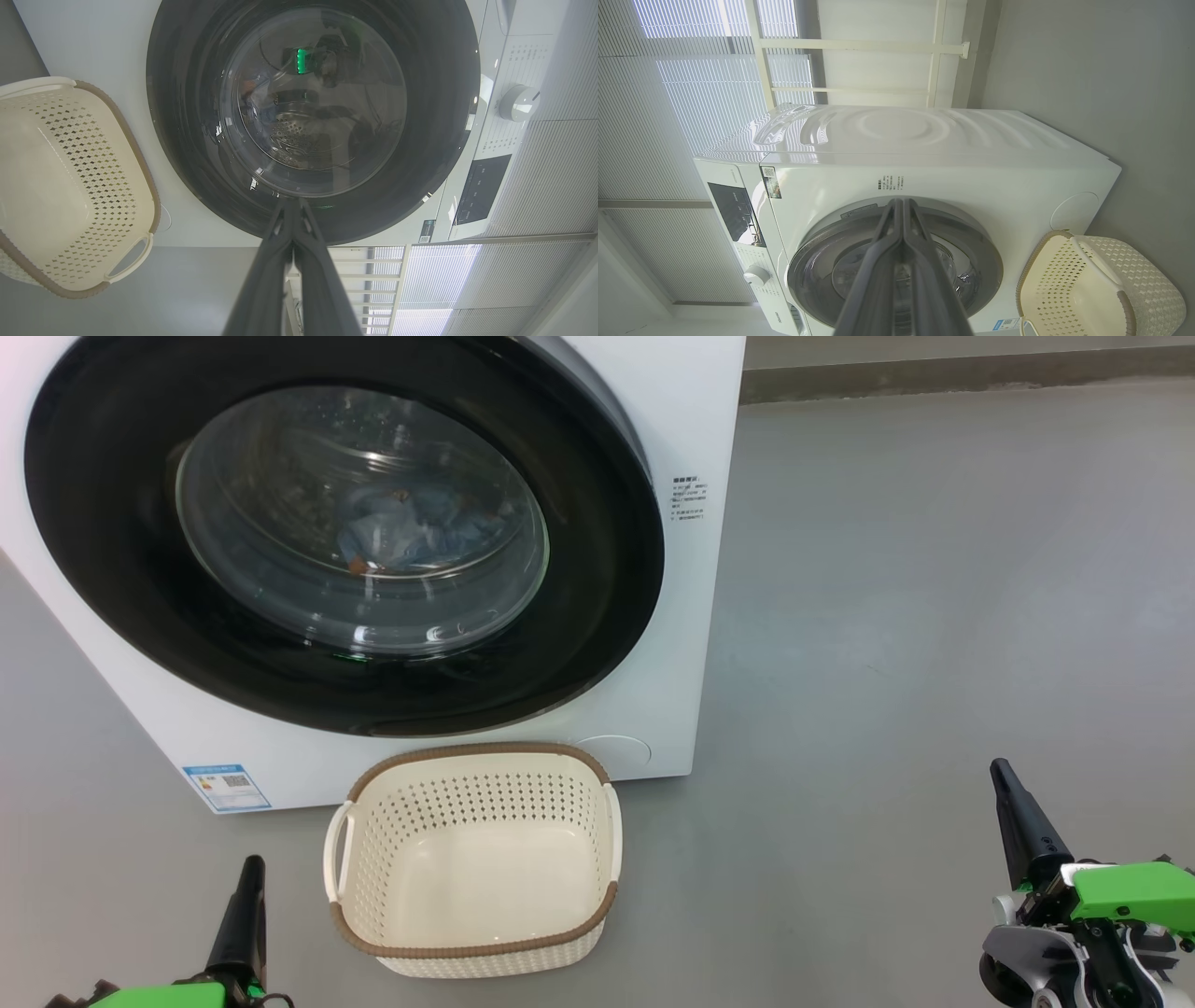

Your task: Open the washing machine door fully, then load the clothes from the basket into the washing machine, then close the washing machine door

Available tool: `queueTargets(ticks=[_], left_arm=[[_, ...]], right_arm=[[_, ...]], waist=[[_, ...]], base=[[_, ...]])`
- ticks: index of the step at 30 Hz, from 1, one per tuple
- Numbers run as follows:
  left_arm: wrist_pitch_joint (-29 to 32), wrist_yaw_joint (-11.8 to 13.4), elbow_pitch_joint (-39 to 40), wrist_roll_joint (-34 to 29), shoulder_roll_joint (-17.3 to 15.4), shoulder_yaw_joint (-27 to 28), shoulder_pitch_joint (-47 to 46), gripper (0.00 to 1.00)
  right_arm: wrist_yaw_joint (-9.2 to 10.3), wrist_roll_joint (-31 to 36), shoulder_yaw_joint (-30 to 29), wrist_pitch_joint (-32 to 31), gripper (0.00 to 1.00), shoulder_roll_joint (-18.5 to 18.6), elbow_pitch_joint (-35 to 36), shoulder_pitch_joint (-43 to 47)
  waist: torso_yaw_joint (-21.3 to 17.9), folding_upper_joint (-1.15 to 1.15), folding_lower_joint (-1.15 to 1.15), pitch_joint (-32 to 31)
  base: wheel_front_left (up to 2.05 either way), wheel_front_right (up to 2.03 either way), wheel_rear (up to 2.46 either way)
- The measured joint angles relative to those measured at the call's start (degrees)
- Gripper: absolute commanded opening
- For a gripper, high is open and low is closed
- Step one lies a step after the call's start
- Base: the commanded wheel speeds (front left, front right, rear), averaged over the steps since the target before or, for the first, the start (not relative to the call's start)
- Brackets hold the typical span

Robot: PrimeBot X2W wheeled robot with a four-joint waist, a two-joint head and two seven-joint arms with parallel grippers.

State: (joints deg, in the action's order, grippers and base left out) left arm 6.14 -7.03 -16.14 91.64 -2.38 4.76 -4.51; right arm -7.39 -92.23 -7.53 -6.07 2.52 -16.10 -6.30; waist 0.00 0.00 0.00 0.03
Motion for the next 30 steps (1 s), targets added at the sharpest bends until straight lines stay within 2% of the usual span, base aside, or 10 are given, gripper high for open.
queueTargets(ticks=[30], left_arm=[[0.0, 0.0, 0.0, 0.0, 0.0, 0.0, 0.0, 0.0]], right_arm=[[0.0, 0.0, 0.0, 0.0, 0.0, 0.0, 0.0, 0.0]], waist=[[0.0, 0.0, 0.0, 0.0]], base=[[0.0, 0.0, 0.0]])
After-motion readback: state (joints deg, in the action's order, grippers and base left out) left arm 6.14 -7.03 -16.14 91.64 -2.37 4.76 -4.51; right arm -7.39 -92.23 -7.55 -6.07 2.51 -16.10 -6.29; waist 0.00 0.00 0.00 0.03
